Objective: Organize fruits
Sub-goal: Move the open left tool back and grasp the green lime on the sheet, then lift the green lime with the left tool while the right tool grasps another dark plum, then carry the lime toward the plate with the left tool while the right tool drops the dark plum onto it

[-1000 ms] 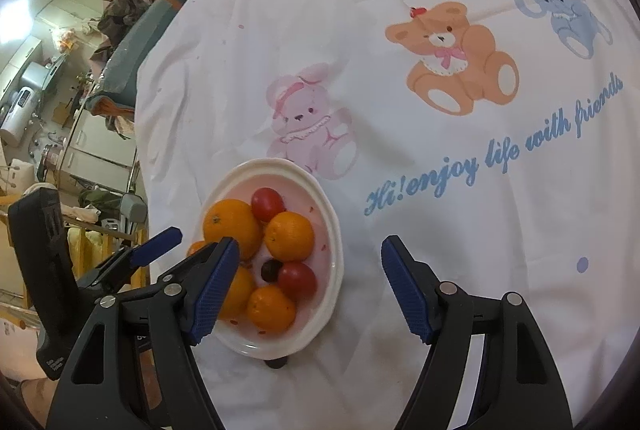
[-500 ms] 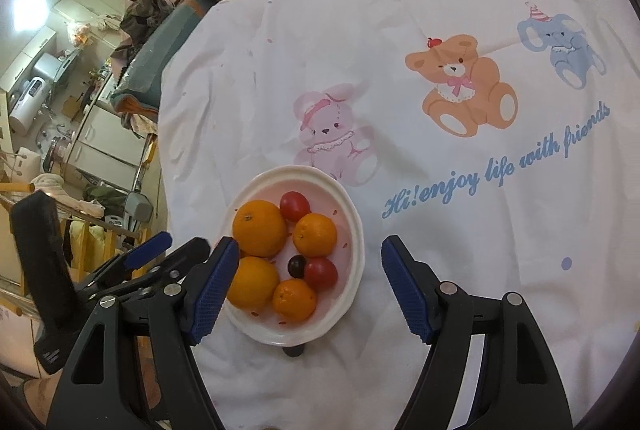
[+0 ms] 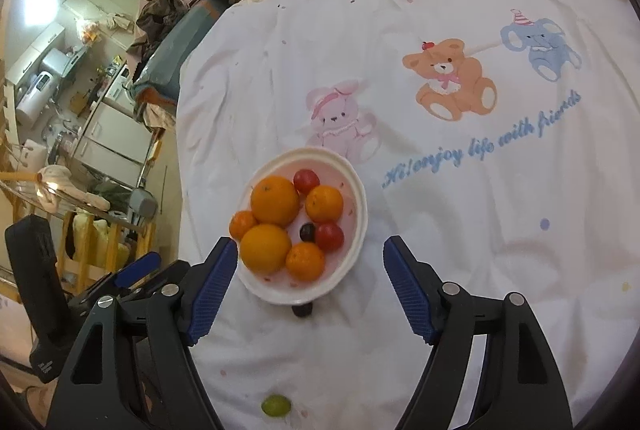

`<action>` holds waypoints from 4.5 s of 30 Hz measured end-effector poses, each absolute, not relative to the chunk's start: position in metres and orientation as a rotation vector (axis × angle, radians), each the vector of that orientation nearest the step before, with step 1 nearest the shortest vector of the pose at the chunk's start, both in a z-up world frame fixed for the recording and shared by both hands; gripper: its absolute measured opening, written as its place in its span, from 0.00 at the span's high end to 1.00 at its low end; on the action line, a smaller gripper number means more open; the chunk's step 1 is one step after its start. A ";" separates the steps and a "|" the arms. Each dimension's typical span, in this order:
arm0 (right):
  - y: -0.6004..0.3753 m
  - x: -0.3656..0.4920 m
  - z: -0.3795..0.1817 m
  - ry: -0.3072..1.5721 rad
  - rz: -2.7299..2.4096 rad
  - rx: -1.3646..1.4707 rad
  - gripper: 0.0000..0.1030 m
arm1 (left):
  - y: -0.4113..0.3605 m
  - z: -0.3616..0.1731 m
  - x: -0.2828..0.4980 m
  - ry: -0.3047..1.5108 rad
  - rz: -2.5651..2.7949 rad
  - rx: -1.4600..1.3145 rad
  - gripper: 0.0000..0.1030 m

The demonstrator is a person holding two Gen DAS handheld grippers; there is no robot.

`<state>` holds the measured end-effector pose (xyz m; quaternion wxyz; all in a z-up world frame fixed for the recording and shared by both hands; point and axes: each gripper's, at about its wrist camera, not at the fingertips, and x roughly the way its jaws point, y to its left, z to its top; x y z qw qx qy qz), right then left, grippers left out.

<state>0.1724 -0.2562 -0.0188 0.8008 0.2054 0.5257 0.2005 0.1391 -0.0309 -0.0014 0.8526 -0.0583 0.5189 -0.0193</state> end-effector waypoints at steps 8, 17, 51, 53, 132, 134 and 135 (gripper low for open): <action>-0.261 0.135 -0.031 1.160 0.440 0.503 0.22 | -0.029 -0.017 0.100 1.141 -0.023 -0.155 0.24; -0.265 0.120 -0.059 1.218 0.391 0.489 0.22 | -0.038 -0.072 0.047 1.355 -0.034 -0.181 0.24; -0.247 0.132 -0.086 1.284 0.341 0.427 0.22 | -0.030 -0.023 0.096 1.236 -0.094 -0.047 0.76; -0.235 0.135 -0.090 1.287 0.350 0.393 0.22 | -0.015 -0.018 0.114 1.213 -0.059 -0.052 0.76; -0.216 0.179 -0.051 1.202 0.519 0.391 0.78 | 0.026 -0.040 0.135 1.214 0.014 -0.249 0.76; -0.209 0.195 -0.061 1.218 0.510 0.366 0.78 | 0.026 -0.041 0.136 1.219 0.012 -0.254 0.76; -0.205 0.201 -0.067 1.228 0.505 0.353 0.78 | 0.025 -0.041 0.136 1.223 0.008 -0.257 0.76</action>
